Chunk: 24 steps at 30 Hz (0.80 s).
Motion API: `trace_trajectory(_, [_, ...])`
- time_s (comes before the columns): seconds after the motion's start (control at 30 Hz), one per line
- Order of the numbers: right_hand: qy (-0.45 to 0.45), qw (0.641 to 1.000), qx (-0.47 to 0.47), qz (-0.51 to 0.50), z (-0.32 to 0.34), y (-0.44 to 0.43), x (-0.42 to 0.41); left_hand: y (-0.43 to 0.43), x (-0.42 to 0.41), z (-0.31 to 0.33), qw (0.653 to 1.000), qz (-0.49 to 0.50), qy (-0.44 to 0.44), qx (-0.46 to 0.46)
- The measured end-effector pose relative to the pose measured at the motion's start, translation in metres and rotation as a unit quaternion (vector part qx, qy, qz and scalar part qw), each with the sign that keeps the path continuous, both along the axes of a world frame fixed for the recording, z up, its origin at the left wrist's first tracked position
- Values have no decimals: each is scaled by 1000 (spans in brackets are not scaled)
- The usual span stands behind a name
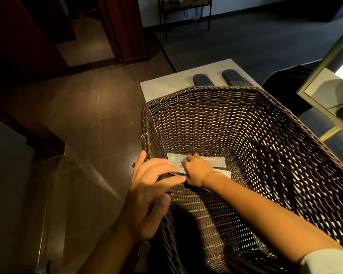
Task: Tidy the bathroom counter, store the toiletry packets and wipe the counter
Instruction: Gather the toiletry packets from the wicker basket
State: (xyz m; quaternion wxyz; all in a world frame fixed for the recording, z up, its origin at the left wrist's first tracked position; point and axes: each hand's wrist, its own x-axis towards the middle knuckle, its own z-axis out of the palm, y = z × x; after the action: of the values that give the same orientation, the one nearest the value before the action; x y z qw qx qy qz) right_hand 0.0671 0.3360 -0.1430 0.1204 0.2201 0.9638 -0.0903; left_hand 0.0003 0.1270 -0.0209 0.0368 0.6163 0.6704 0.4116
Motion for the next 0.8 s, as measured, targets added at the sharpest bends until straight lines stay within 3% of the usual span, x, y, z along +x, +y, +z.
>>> trace_trajectory(0.17, [52,998,26,-18,14,13,5,3,3,1,1000,4,-24,9])
trace_trajectory(0.4, [-81,993,-66,-49,4,6,13,1,2,0,999,-3,-30,11])
trace_trajectory(0.8, [-25,998,-62,8,23,28,25,4,5,-4,998,6,-49,33])
